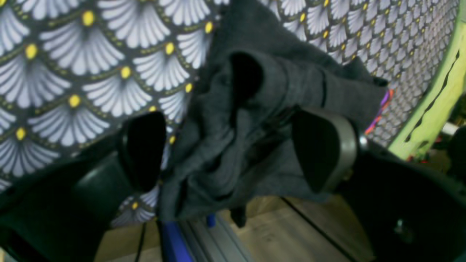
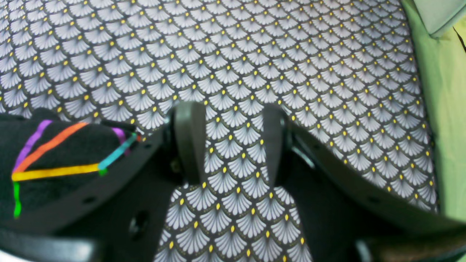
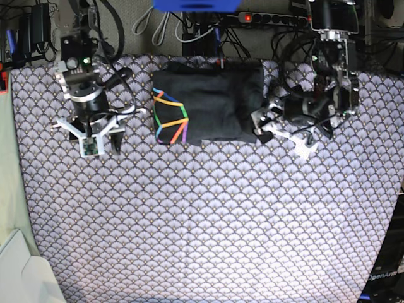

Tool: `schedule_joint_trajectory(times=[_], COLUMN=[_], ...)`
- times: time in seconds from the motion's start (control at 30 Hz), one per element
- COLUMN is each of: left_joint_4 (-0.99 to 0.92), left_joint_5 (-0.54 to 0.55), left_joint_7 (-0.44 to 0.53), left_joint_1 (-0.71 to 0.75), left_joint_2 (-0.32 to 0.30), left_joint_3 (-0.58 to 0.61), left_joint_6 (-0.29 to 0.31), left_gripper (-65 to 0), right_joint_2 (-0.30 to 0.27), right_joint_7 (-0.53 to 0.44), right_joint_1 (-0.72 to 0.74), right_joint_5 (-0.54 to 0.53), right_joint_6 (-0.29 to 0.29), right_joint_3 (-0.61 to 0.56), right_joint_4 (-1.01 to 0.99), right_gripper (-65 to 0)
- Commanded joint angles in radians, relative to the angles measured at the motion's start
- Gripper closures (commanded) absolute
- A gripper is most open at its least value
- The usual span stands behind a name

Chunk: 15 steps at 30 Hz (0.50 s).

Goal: Fold the T-shirt properly
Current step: 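Grasp the bundle's side edge with the left gripper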

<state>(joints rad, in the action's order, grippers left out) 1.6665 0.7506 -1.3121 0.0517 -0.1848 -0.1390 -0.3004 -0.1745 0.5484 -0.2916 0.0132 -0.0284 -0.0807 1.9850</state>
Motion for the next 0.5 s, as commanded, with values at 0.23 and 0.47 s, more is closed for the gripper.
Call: schedule_joint_trajectory(times=[0.23, 0.47], left_joint_4=[-0.016, -0.081], left_joint_5=[0.014, 0.013], left_joint_7=[0.068, 0.159], left_joint_1=[-0.022, -0.013], left_joint_2=[-0.034, -0.045], left_joint_3=[0.066, 0.183], left_joint_6=[-0.001, -0.001], left_gripper=[-56.8, -56.8], right_joint_2=[-0.018, -0.018], right_joint_7=[-0.027, -0.027], right_joint_1=[0.015, 0.015], right_joint_5=[0.0, 0.0], right_joint_6=[0.0, 0.0], right_joint_3=[0.003, 0.002], right_joint_4=[0.017, 0.017], right_gripper=[-27.1, -27.1])
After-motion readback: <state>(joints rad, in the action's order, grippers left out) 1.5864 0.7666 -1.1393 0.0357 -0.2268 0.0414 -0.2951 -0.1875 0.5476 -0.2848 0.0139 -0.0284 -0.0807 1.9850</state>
